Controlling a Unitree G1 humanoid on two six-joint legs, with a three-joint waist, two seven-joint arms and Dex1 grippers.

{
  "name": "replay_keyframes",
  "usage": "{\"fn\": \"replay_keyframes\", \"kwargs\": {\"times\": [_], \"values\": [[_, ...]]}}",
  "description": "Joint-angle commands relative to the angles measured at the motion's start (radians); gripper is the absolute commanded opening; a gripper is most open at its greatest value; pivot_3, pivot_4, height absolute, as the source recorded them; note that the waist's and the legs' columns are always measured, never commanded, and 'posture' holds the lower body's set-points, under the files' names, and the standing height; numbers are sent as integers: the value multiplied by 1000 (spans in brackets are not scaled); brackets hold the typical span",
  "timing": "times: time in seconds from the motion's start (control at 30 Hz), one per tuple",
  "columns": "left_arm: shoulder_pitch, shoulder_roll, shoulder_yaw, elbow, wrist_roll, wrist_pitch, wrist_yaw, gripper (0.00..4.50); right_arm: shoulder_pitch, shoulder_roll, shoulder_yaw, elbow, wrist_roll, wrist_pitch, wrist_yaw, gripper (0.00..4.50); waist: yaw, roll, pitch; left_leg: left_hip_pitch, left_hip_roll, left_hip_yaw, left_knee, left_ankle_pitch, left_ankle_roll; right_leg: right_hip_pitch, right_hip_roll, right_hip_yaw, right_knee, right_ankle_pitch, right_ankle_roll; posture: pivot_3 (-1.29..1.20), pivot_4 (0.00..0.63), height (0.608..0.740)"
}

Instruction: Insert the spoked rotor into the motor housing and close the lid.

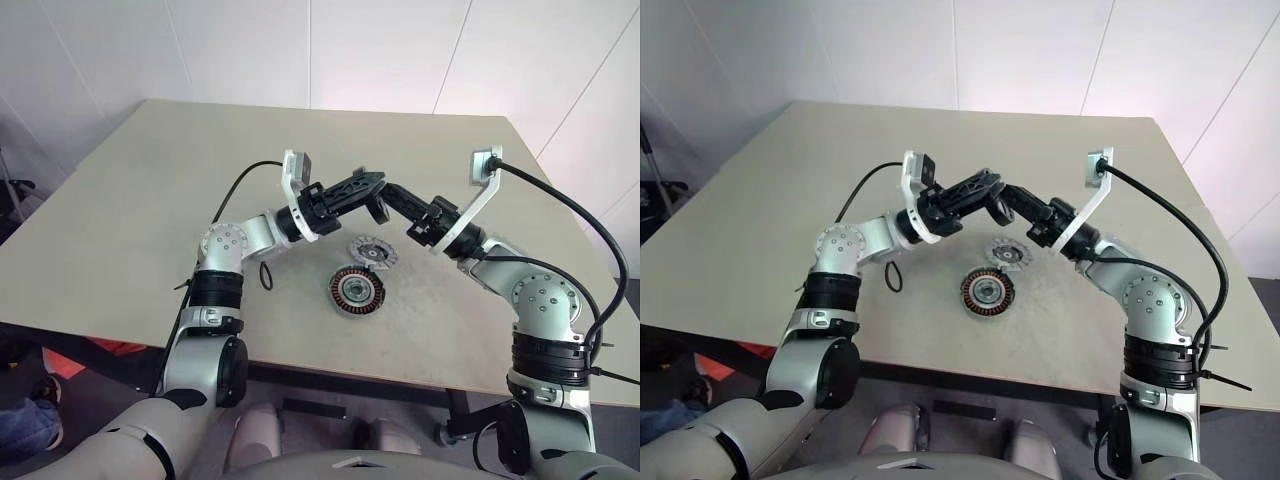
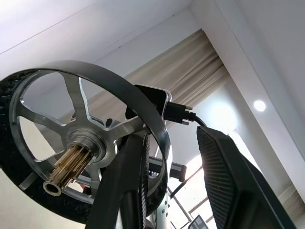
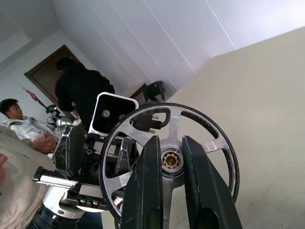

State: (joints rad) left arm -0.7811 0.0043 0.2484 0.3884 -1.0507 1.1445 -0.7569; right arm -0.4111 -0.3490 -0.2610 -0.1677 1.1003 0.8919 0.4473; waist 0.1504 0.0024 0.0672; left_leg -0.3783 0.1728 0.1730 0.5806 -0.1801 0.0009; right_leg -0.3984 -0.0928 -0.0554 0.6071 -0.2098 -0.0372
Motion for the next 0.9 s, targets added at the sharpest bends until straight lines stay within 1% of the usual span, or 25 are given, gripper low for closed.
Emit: {"fn": "replay_keyframes", "kwargs": {"times": [0.03,0.23,0.3,0.4,0.5,0.57,0.67,0.77,0.9], "values": [[32,37,-28,-5,51,-4,10,1712,-27,1,-2,-50,42,-5,36,283,-1,0,0,0,0,0,0,0,0,0,0,0,0,0,0,0,0,740],[78,87,-40,4,79,-13,1,1712,-44,4,-15,-52,57,1,33,283,0,0,0,0,0,0,0,0,0,0,0,0,0,0,0,0,0,740],[93,98,-48,4,91,-23,0,1712,-46,-4,-9,-55,39,-2,35,283,1,0,0,0,0,0,0,0,0,0,0,0,0,0,0,0,0,740],[113,111,-50,2,96,-30,2,1712,-33,-66,45,-87,-80,-33,62,283,0,1,0,0,0,0,0,0,0,0,0,0,0,0,0,0,0,740],[131,124,-47,0,107,-32,0,1712,1,-174,172,-137,-290,-100,96,283,1,1,0,0,0,0,0,0,-1,0,0,0,0,0,1,0,0,740],[140,132,-47,2,117,-33,-3,1712,13,-227,225,-157,-377,-140,123,283,1,0,0,0,0,-1,0,0,-1,0,0,0,0,0,2,0,0,740],[151,138,-51,3,131,-34,-7,1712,23,-263,254,-175,-444,-174,144,283,1,0,0,0,0,-1,-1,0,-1,0,1,0,0,-1,4,0,0,740],[157,138,-53,1,142,-34,-9,1712,30,-285,285,-188,-516,-203,152,283,0,0,0,0,0,-1,0,0,-1,1,1,0,0,0,3,0,0,740],[161,144,-52,5,155,-38,-11,1712,58,-285,291,-239,-521,-183,169,283,0,0,0,1,0,-1,0,0,-1,1,1,0,0,0,2,0,0,740]]}}
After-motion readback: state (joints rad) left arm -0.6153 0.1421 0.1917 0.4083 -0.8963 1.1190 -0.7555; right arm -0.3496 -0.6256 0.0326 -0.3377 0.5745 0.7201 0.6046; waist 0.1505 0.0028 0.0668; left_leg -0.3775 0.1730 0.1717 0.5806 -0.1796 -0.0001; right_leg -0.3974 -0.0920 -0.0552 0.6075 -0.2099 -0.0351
